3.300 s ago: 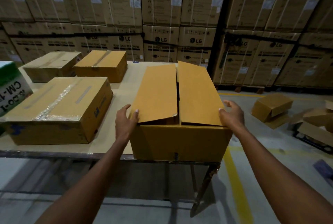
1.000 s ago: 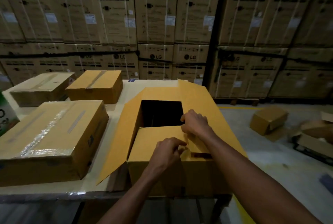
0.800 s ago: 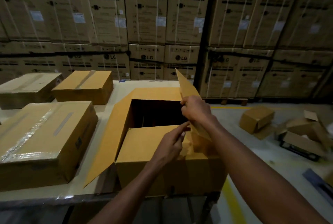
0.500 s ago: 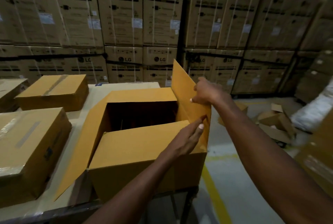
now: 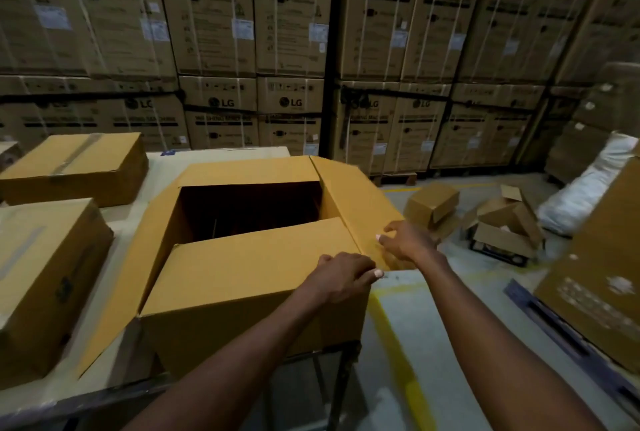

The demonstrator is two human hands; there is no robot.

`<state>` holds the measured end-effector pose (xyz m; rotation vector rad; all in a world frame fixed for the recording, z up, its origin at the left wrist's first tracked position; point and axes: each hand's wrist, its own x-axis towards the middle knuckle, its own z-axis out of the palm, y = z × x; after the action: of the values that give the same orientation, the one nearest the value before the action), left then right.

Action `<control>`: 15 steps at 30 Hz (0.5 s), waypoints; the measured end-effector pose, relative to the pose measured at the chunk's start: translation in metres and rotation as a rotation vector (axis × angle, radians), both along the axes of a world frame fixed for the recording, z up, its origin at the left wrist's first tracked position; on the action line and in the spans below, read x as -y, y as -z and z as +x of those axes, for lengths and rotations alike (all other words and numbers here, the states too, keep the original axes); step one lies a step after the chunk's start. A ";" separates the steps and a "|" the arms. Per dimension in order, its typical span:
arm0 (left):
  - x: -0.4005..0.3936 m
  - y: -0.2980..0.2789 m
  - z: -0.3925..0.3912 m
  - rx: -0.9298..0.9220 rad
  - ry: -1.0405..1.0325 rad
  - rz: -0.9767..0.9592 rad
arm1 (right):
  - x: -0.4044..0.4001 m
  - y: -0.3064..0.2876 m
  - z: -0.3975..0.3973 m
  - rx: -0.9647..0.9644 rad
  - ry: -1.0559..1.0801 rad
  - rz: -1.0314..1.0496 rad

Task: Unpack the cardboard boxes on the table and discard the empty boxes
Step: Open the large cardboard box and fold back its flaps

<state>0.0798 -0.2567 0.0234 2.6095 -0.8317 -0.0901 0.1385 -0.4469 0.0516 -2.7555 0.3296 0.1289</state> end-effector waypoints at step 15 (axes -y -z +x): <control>-0.237 0.000 0.033 -0.029 -0.535 -0.135 | -0.120 0.011 0.028 0.167 -0.366 0.185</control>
<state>0.1125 -0.0200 0.0238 2.5987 -0.1052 0.0755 0.1668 -0.3269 0.0410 -2.5908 -0.2228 0.0197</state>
